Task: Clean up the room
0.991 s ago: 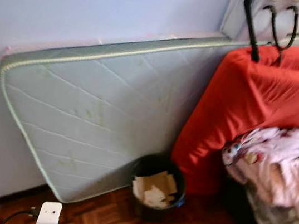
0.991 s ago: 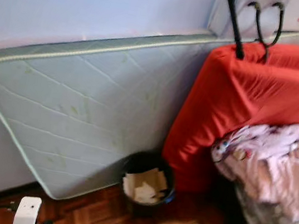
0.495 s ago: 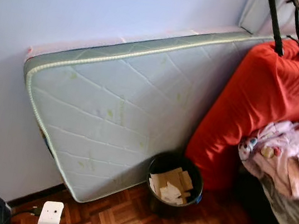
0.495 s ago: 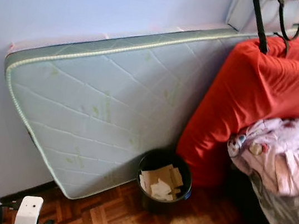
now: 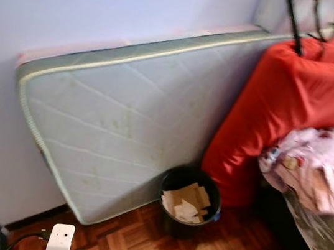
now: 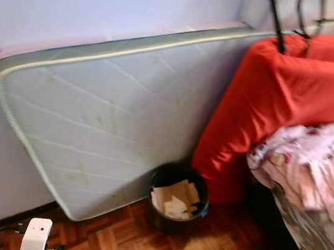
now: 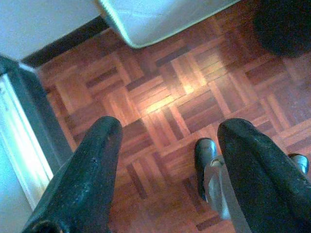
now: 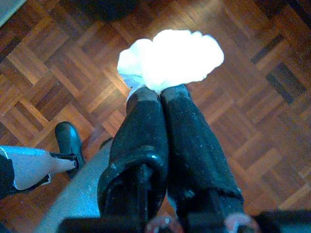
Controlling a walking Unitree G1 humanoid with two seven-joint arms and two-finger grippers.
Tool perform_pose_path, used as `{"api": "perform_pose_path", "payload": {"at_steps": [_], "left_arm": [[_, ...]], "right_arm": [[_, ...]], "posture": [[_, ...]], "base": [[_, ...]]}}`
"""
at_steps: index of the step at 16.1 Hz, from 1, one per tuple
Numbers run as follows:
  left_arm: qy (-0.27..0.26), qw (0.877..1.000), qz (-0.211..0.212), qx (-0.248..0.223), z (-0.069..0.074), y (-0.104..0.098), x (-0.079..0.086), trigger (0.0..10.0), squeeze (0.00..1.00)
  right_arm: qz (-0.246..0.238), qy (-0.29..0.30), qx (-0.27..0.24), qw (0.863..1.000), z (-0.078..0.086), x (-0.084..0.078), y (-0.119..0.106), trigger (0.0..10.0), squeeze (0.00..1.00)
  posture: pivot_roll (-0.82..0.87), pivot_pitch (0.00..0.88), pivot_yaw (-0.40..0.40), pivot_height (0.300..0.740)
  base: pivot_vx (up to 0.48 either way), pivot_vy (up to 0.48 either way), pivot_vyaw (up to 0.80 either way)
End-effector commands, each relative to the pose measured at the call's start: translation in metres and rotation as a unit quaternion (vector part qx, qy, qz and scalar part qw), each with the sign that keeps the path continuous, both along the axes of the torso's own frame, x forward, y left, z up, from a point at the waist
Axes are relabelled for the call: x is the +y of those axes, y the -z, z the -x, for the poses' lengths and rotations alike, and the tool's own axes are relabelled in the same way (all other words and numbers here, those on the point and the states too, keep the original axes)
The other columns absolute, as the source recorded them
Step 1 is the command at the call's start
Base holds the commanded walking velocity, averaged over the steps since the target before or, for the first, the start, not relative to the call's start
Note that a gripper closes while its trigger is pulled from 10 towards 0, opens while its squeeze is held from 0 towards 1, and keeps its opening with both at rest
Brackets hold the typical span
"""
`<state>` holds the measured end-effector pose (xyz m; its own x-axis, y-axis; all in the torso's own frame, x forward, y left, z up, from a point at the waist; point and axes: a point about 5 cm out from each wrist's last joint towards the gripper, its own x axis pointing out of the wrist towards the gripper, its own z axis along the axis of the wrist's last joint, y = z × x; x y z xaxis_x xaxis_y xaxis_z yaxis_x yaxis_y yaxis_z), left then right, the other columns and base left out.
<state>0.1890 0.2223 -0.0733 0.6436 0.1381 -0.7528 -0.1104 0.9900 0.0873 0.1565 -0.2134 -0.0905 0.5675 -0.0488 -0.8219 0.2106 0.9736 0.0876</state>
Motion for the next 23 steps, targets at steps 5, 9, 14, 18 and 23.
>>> {"api": "perform_pose_path", "payload": {"at_steps": [5, 9, 14, 18, 23], "left_arm": [[0.004, 1.000, -0.005, 0.009, 0.0006, 0.0002, 0.0029, 10.0, 0.00], [0.004, 1.000, -0.008, 0.010, 0.0004, 0.0000, 0.0034, 10.0, 0.00], [0.004, 1.000, -0.008, 0.009, 0.0004, 0.0000, 0.0032, 10.0, 0.00], [0.003, 1.000, -0.007, 0.009, 0.0006, 0.0002, 0.0025, 10.0, 0.00], [0.006, 1.000, -0.008, 0.010, 0.0015, 0.0007, 0.0023, 10.0, 0.00]], "right_arm": [[-0.010, 0.009, -0.007, 1.000, -0.0019, 0.0022, -0.0005, 10.0, 0.00], [-0.006, -0.001, -0.009, 1.000, -0.0028, 0.0023, -0.0010, 10.0, 0.00], [-0.008, 0.002, -0.010, 1.000, -0.0028, 0.0021, -0.0011, 10.0, 0.00], [-0.003, -0.012, -0.009, 1.000, -0.0029, 0.0019, -0.0012, 10.0, 0.00], [0.002, -0.030, -0.006, 1.000, -0.0027, 0.0023, -0.0012, 10.0, 0.00]], "posture": [[0.04, 0.000, 0.017, 0.713], [0.04, 0.000, 0.019, 0.713], [0.04, 0.000, 0.019, 0.713], [0.03, 0.000, 0.015, 0.713], [0.03, 0.000, 0.015, 0.713]], "base": [[0.244, 0.000, 0.00], [0.271, 0.000, 0.00], [0.285, 0.000, 0.32], [0.283, 0.000, 0.00], [0.286, 0.000, 0.00]]}}
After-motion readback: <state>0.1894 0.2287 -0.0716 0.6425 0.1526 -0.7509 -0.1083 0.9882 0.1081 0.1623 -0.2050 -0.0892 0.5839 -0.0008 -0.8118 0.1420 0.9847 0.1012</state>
